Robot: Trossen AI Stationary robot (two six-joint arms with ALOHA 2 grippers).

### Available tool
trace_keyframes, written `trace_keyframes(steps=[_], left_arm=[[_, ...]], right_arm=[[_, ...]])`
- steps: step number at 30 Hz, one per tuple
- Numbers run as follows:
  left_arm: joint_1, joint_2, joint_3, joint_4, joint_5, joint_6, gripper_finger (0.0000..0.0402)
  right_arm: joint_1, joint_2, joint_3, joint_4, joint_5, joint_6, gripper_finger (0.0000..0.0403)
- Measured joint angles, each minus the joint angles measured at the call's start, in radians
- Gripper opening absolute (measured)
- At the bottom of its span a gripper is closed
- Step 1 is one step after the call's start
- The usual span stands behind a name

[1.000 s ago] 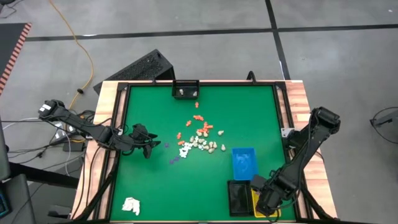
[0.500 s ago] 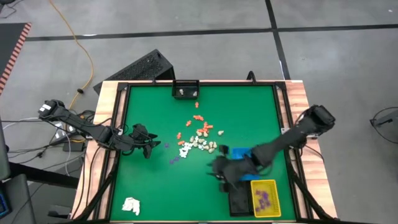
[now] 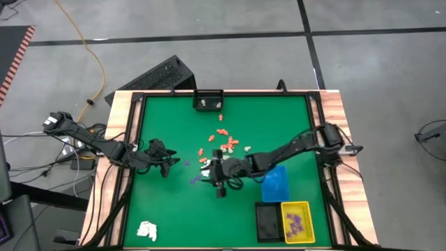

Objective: Sort Halloween decoration
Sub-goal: Put the purple spider toy into the yellow bin

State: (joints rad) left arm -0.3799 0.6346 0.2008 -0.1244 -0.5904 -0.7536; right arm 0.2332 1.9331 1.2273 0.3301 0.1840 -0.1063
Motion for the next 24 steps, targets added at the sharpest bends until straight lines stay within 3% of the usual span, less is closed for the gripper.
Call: trace_keyframes(steps=[6, 13, 24], left_arm=[[0.000, 0.000, 0.000, 0.002, -0.001, 0.008, 0.0189], [0.000, 0.000, 0.000, 0.003, 0.002, 0.007, 0.0189], [0.000, 0.000, 0.000, 0.000, 0.007, 0.007, 0.0189]], right_arm=[[-0.005, 0.155, 0.144, -0.005, -0.058, -0.037, 0.0194], [-0.011, 0.304, 0.343, -0.138, -0.074, -0.085, 0.0194], [-0.061, 0.379, 0.404, -0.276, -0.091, -0.024, 0.0194]])
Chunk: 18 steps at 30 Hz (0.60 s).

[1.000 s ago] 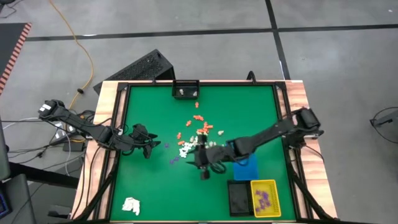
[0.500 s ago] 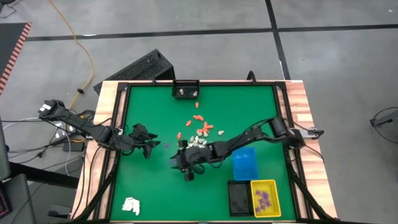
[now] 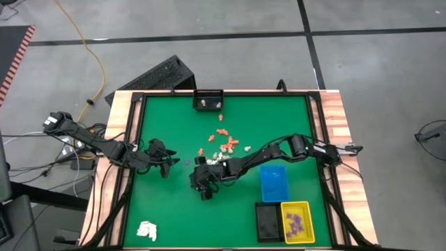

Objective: Sort Halloween decoration
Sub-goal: Put the purple spider toy into the yellow bin

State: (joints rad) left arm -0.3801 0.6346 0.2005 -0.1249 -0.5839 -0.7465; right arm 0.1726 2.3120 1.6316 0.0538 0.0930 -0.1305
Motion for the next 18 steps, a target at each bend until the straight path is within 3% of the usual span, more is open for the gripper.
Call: trace_keyframes(steps=[7, 18], left_arm=[[0.000, 0.000, 0.000, 0.001, -0.001, 0.001, 0.0189], [0.000, 0.000, 0.000, 0.002, 0.000, 0.000, 0.0189]], right_arm=[[-0.019, -0.001, 0.000, -0.041, -0.053, 0.026, 0.0171], [-0.017, -0.003, 0.000, -0.071, -0.062, 0.052, 0.0051]])
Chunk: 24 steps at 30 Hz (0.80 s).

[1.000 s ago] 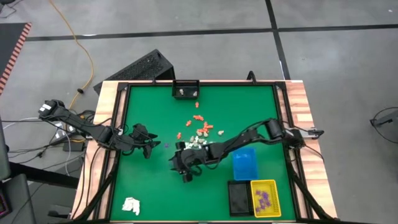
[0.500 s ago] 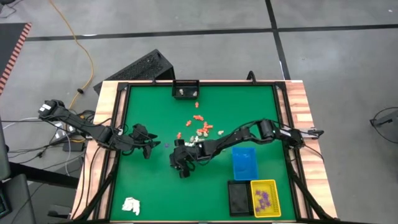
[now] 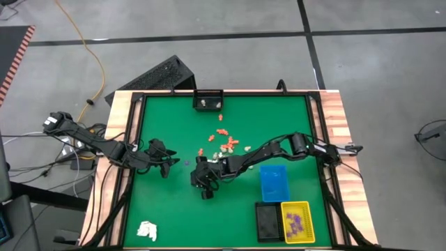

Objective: Sort Halloween decoration
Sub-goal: Put the purple spider toy into the yellow bin

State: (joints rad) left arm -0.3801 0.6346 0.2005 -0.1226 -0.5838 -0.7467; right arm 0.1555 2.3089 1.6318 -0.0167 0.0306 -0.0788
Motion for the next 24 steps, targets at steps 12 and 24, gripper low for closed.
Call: trace_keyframes(steps=[12, 24], left_arm=[[0.000, 0.000, 0.000, 0.000, 0.001, -0.002, 0.0189], [0.000, 0.000, 0.000, 0.002, 0.002, -0.003, 0.0189]], right_arm=[[0.015, -0.002, -0.001, 0.008, 0.001, 0.025, 0.0001], [0.043, -0.069, -0.006, -0.028, 0.018, 0.028, 0.0001]])
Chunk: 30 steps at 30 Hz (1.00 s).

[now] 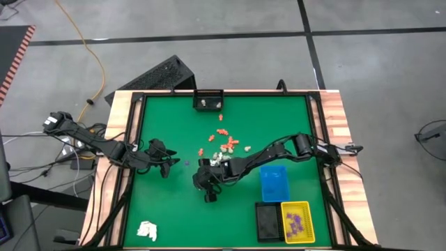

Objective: Sort Halloween decoration
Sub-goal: Put the purple spider toy into the yellow bin

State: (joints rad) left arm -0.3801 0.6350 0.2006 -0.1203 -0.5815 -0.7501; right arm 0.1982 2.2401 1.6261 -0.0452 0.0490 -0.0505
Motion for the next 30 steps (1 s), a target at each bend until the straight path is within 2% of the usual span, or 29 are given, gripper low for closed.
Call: trace_keyframes(steps=[10, 13, 19, 25, 30], left_arm=[[0.000, 0.000, 0.000, 0.003, 0.000, -0.003, 0.0189], [0.000, 0.000, 0.000, 0.003, -0.001, -0.003, 0.0189], [0.000, 0.000, 0.000, -0.002, -0.001, -0.003, 0.0189], [0.000, 0.000, 0.000, -0.003, -0.001, -0.002, 0.0189], [0.000, 0.000, 0.000, -0.003, -0.002, 0.005, 0.0189]], right_arm=[[0.049, -0.102, 0.001, -0.142, 0.005, -0.003, 0.0000], [0.053, -0.102, 0.003, -0.131, 0.004, -0.022, 0.0013], [0.031, -0.036, 0.002, -0.012, 0.012, -0.044, 0.0094], [0.007, -0.002, 0.005, 0.000, 0.011, -0.013, 0.0193], [-0.006, 0.026, 0.002, -0.013, 0.003, -0.001, 0.0229]])
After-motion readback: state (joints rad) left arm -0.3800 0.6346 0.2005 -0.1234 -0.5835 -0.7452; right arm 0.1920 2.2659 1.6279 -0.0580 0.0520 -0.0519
